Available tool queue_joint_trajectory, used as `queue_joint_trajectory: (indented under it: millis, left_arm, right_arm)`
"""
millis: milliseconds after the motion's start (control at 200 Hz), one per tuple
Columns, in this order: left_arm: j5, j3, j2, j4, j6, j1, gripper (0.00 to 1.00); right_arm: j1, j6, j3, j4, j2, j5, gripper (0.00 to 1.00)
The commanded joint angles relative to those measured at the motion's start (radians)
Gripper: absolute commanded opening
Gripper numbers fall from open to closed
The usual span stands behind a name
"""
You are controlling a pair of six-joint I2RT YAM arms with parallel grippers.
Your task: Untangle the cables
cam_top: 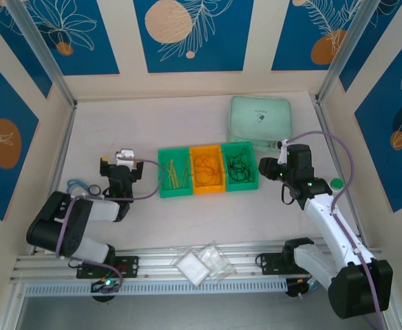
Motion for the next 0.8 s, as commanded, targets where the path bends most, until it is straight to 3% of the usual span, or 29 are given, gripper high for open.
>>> queue_joint_trajectory:
  millis: [0,60,175,285,315,395,475,610,675,790]
  left_arm:
    - [0.045,0.000,0.070,0.174,0.015,0.021,1.00]
    - [0.074,0.006,0.032,0.089,-0.022,0.037,0.99]
    - [0.121,0.001,0.033,0.094,-0.049,0.066,0.99]
    - [0.313,-0.024,0.070,0.117,-0.101,0.150,0.99]
    - [0.356,-0.031,0.117,0.222,-0.100,0.171,0.99]
    - [0.390,-0.021,0.057,0.093,-0.136,0.197,1.00]
    - [0.405,-0.008,0.100,0.145,-0.119,0.199,1.00]
    - [0.377,0.073,0.081,-0.046,-0.132,0.198,1.00]
    - [0.384,0.053,0.090,0.013,-0.123,0.198,1.00]
    - [0.412,0.068,0.085,-0.027,-0.116,0.196,1.00]
  right_arm:
    - [-0.016,-0.029,-0.021,0.032,-0.001,-0.013,0.44]
    - [-0.028,-0.027,-0.033,0.056,-0.001,-0.006,0.44]
    - [-0.054,-0.010,-0.080,0.150,-0.001,-0.001,0.45]
    - [-0.079,0.008,-0.129,0.250,0.004,0.019,0.44]
    - [-0.084,0.008,-0.143,0.279,0.004,0.030,0.45]
    - [-0.098,0.005,-0.179,0.347,0.004,0.055,0.45]
    - [-0.110,-0.018,-0.209,0.412,0.004,0.079,0.45]
    - [-0.127,-0.051,-0.273,0.566,0.022,0.145,0.46]
    - [-0.132,-0.074,-0.318,0.695,0.052,0.163,0.46]
    - [-0.134,-0.121,-0.376,0.897,0.141,0.180,0.46]
